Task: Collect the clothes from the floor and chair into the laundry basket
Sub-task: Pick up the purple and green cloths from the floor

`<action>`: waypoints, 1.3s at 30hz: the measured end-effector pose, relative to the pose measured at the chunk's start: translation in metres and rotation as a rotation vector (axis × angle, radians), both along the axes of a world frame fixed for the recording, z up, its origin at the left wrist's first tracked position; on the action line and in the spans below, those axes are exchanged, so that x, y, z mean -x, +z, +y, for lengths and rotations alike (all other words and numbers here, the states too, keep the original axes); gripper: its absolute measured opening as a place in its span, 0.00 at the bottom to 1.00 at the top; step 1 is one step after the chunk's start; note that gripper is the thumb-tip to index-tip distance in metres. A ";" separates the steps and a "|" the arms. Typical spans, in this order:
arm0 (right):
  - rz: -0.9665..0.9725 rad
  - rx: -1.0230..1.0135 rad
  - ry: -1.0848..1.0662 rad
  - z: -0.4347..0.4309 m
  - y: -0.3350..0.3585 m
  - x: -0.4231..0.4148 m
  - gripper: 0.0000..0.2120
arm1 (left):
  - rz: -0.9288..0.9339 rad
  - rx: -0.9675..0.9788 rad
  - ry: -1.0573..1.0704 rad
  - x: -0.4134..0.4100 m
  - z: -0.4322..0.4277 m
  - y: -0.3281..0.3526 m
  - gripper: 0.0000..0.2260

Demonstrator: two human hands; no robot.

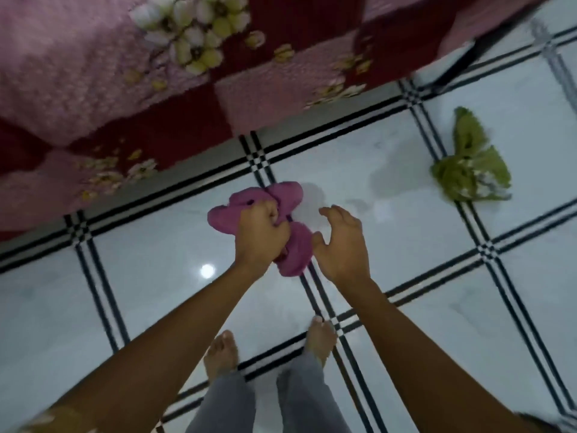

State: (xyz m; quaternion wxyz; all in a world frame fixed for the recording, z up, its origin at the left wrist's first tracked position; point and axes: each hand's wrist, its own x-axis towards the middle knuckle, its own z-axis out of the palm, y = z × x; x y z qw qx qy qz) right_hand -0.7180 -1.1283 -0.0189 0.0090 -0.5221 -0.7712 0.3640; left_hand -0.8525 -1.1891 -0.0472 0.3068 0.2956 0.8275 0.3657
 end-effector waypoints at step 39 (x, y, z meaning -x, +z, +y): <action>-0.450 0.262 -0.258 0.476 -0.264 -0.353 0.48 | 0.111 0.211 -0.127 -0.307 0.486 -0.176 0.06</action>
